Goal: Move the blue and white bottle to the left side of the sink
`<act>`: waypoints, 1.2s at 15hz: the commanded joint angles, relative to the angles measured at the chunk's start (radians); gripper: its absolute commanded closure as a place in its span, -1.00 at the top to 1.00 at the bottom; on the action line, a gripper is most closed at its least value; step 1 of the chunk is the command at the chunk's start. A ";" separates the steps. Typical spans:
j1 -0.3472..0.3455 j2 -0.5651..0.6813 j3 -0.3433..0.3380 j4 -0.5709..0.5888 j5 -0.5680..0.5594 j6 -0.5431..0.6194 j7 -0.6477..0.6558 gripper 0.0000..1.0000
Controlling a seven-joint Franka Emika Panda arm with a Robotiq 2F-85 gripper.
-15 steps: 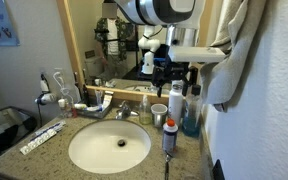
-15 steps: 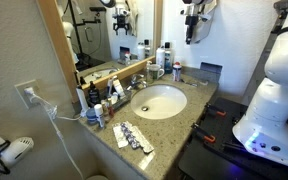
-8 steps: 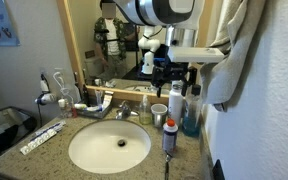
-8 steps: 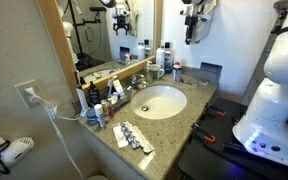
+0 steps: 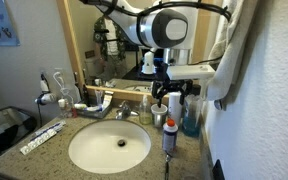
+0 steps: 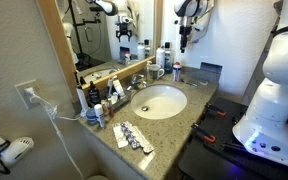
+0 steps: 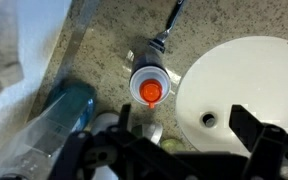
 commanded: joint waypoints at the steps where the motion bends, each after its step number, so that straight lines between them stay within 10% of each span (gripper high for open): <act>1: -0.034 0.056 0.046 -0.019 0.031 0.095 -0.061 1.00; 10: -0.097 0.144 0.111 -0.042 0.045 0.204 -0.125 1.00; 18: -0.119 0.156 0.132 -0.033 0.058 0.217 -0.140 -0.43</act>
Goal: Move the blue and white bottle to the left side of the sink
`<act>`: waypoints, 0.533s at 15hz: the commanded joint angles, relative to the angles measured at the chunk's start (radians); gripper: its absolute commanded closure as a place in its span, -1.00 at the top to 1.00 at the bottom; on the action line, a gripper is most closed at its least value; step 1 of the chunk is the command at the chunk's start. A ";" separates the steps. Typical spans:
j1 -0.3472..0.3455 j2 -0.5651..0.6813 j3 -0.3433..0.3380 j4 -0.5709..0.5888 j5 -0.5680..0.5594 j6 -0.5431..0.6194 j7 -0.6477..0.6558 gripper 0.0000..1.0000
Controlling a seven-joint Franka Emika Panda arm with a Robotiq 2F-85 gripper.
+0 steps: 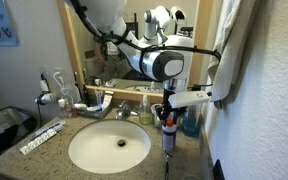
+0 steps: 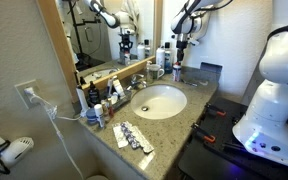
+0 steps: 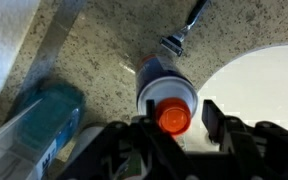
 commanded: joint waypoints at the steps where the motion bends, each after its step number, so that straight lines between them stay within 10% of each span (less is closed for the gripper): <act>1: -0.021 0.001 0.019 -0.005 0.030 0.026 -0.035 -0.60; 8: -0.029 -0.014 0.015 -0.015 0.049 0.027 -0.021 -0.75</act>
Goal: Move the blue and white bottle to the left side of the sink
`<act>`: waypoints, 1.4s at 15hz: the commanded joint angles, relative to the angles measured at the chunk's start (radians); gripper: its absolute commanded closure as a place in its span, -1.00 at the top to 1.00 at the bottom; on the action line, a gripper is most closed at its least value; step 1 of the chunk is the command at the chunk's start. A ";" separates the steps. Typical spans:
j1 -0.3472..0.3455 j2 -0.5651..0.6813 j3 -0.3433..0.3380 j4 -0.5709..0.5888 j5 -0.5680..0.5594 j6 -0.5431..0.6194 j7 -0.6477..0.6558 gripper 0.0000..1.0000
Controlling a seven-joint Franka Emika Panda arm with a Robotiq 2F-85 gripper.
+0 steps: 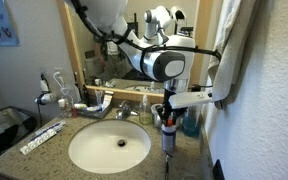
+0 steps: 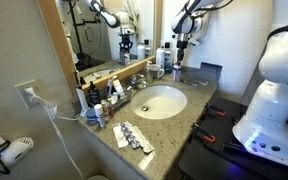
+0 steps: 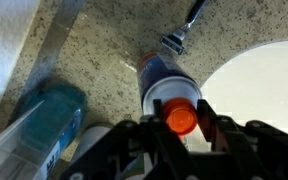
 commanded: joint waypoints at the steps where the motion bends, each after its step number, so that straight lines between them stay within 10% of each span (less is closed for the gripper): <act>1: -0.014 -0.025 0.005 -0.015 0.021 0.014 -0.007 -0.75; 21: 0.092 -0.155 -0.001 0.087 -0.068 -0.323 0.162 -0.75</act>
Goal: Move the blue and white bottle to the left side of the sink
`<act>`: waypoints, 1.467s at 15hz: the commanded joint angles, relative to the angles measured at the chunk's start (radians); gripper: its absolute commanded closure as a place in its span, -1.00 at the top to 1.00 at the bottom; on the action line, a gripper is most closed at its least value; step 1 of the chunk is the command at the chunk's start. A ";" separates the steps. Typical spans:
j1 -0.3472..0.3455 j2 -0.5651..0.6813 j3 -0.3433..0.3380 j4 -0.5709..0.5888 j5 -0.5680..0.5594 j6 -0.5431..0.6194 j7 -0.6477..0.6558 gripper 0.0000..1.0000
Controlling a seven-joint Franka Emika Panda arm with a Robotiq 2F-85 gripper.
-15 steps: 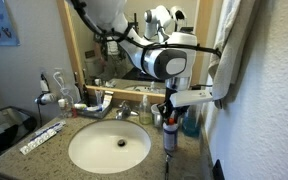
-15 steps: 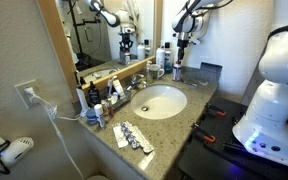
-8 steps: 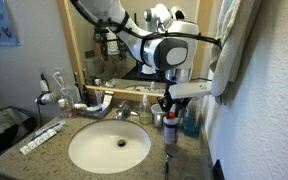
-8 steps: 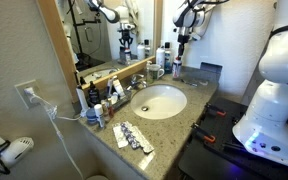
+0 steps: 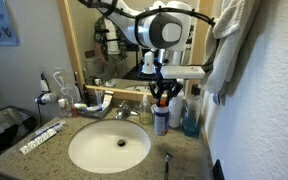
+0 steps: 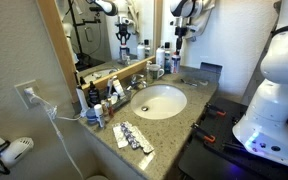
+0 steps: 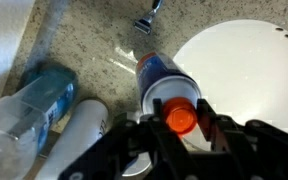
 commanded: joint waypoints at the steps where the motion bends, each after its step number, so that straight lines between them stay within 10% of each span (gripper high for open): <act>1: 0.053 -0.020 0.010 0.028 -0.041 -0.093 0.034 -0.75; 22: 0.230 -0.016 0.154 0.035 -0.064 -0.234 -0.154 -0.75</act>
